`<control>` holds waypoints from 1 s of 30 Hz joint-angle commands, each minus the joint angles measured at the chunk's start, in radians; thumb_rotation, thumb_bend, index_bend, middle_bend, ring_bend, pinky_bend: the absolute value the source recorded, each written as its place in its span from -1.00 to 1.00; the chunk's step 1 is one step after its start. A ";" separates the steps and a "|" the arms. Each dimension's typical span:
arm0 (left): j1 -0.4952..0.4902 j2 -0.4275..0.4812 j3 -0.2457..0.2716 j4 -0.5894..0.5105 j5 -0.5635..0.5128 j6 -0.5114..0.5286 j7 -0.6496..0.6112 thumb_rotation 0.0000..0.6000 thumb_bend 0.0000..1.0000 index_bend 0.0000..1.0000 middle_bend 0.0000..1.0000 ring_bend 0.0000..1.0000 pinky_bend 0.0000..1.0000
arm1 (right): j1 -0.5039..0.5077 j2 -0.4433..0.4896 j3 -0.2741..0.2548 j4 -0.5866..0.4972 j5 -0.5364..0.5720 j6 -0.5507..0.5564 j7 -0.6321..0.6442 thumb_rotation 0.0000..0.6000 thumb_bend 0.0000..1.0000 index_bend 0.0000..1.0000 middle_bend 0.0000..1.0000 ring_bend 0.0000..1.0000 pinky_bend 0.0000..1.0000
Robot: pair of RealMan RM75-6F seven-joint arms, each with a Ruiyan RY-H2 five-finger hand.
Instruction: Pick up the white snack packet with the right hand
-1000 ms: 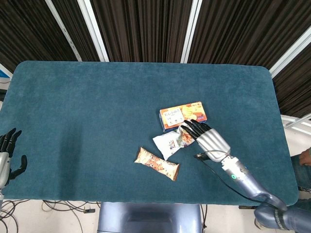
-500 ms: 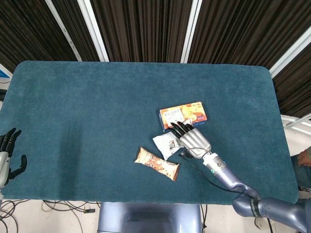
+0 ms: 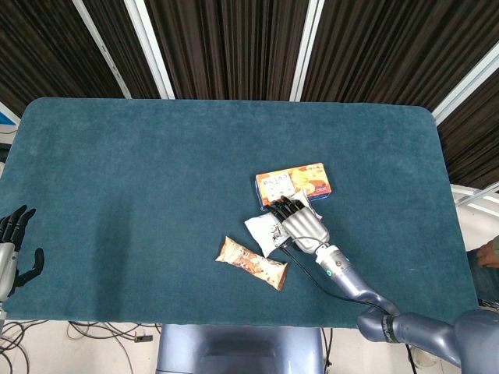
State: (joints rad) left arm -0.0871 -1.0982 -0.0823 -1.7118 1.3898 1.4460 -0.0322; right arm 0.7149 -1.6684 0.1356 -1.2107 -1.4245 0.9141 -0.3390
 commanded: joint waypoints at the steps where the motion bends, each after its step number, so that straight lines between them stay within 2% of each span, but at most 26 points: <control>1: 0.000 0.001 0.000 0.001 -0.001 0.000 -0.002 1.00 0.09 -0.94 -1.00 -0.99 -0.95 | 0.005 -0.026 -0.005 0.029 0.002 0.009 0.002 1.00 -0.69 -0.68 -0.48 -0.65 -0.59; 7: -0.002 0.005 -0.001 -0.003 -0.003 -0.004 -0.004 1.00 0.09 -0.94 -1.00 -0.99 -0.95 | -0.003 -0.065 -0.011 0.076 -0.014 0.055 0.034 1.00 -0.43 -0.24 -0.04 -0.21 -0.56; 10: -0.002 0.005 -0.001 -0.002 -0.004 -0.005 -0.006 1.00 0.09 -0.94 -1.00 -0.99 -0.95 | -0.007 -0.075 -0.015 0.091 -0.020 0.069 0.062 1.00 -0.41 -0.16 0.02 -0.11 -0.52; 16: -0.002 0.006 0.000 -0.002 -0.004 -0.008 -0.007 1.00 0.09 -0.94 -1.00 -0.99 -0.95 | -0.015 -0.068 -0.029 0.101 -0.046 0.097 0.110 1.00 -0.40 -0.10 0.06 -0.08 -0.52; 20: -0.003 0.007 0.001 -0.003 -0.004 -0.009 -0.008 1.00 0.09 -0.94 -1.00 -0.99 -0.95 | -0.027 -0.036 -0.025 0.070 -0.062 0.140 0.150 1.00 -0.40 -0.10 0.06 -0.07 -0.52; 25: -0.003 0.007 0.002 -0.005 -0.003 -0.009 -0.007 1.00 0.09 -0.94 -1.00 -0.99 -0.95 | -0.045 0.037 -0.017 -0.020 -0.079 0.193 0.181 1.00 -0.40 -0.10 0.05 -0.07 -0.52; 30: -0.002 0.006 0.004 -0.006 -0.001 -0.008 -0.005 1.00 0.09 -0.94 -1.00 -0.99 -0.95 | -0.059 0.153 0.005 -0.175 -0.070 0.211 0.204 1.00 -0.40 -0.10 0.04 -0.08 -0.52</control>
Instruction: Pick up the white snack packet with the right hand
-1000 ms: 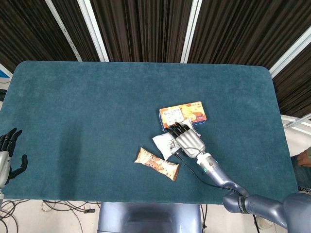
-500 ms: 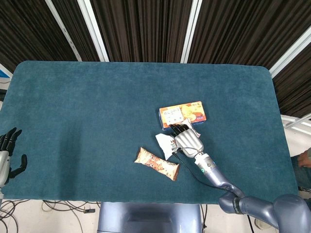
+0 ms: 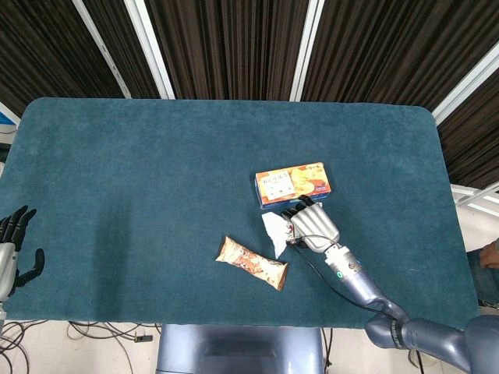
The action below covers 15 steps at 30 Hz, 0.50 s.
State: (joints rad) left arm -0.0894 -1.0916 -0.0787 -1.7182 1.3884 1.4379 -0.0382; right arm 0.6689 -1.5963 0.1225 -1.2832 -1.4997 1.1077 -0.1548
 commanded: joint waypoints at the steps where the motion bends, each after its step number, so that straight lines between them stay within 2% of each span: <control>1: 0.001 -0.001 0.001 -0.001 0.001 0.001 0.001 1.00 0.09 -0.94 -1.00 -0.99 -0.95 | -0.015 0.108 0.026 -0.138 0.009 0.021 0.024 1.00 -0.40 -0.10 0.04 -0.08 -0.52; 9: 0.003 -0.003 0.003 0.002 0.003 0.005 0.003 1.00 0.09 -0.94 -1.00 -0.99 -0.95 | -0.043 0.272 0.078 -0.341 0.017 0.079 0.045 1.00 -0.41 -0.10 0.04 -0.08 -0.52; 15: 0.003 -0.004 0.004 0.002 0.005 0.005 0.006 1.00 0.09 -0.94 -1.00 -0.99 -0.95 | -0.071 0.396 0.118 -0.490 0.021 0.122 0.118 1.00 -0.41 -0.10 0.04 -0.09 -0.52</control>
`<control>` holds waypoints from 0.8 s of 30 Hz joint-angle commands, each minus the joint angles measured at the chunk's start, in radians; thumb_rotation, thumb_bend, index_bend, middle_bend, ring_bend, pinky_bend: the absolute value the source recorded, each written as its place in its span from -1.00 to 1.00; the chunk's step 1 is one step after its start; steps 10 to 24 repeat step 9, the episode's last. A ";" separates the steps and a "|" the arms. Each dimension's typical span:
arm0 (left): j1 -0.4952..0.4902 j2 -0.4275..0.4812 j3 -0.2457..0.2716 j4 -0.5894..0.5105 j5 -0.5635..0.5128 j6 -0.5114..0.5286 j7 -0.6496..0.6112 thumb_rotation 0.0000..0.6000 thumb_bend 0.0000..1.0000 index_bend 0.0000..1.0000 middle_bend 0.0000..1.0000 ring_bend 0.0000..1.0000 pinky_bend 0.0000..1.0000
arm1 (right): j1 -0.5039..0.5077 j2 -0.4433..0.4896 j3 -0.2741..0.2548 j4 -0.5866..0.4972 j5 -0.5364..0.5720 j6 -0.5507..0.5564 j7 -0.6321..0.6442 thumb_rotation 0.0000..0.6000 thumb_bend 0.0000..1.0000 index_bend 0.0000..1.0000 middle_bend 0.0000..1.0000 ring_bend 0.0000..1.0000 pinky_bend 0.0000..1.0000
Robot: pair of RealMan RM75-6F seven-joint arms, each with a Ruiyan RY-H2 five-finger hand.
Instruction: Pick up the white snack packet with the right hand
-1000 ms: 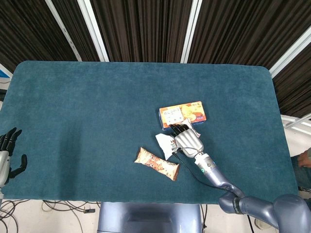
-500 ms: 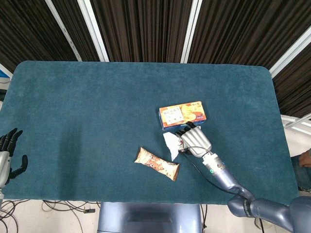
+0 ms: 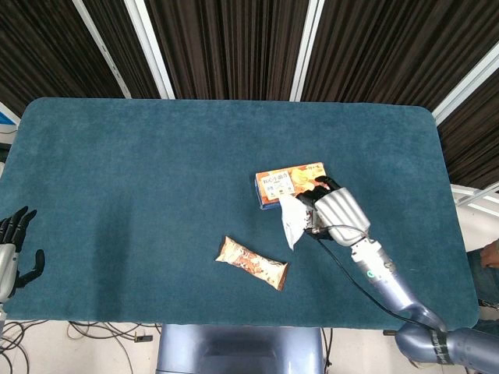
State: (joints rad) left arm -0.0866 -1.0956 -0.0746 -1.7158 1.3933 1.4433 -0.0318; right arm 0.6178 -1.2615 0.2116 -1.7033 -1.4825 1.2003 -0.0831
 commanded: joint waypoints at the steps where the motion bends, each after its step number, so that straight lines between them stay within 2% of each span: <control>1: 0.000 0.000 0.000 0.000 0.000 0.000 0.000 1.00 0.09 -0.94 -1.00 -0.99 -0.95 | -0.024 0.081 0.035 -0.088 0.004 0.034 0.061 1.00 -0.41 -0.10 0.04 -0.09 -0.52; 9: 0.000 -0.002 0.000 -0.001 0.001 0.001 0.005 1.00 0.09 -0.94 -1.00 -0.99 -0.95 | -0.054 0.194 0.073 -0.187 -0.001 0.070 0.181 1.00 -0.42 -0.10 0.04 -0.09 -0.52; 24: 0.000 -0.002 0.000 -0.001 0.001 0.001 0.005 1.00 0.09 -0.94 -1.00 -0.99 -0.95 | -0.054 0.194 0.073 -0.187 -0.001 0.070 0.181 1.00 -0.42 -0.10 0.04 -0.09 -0.52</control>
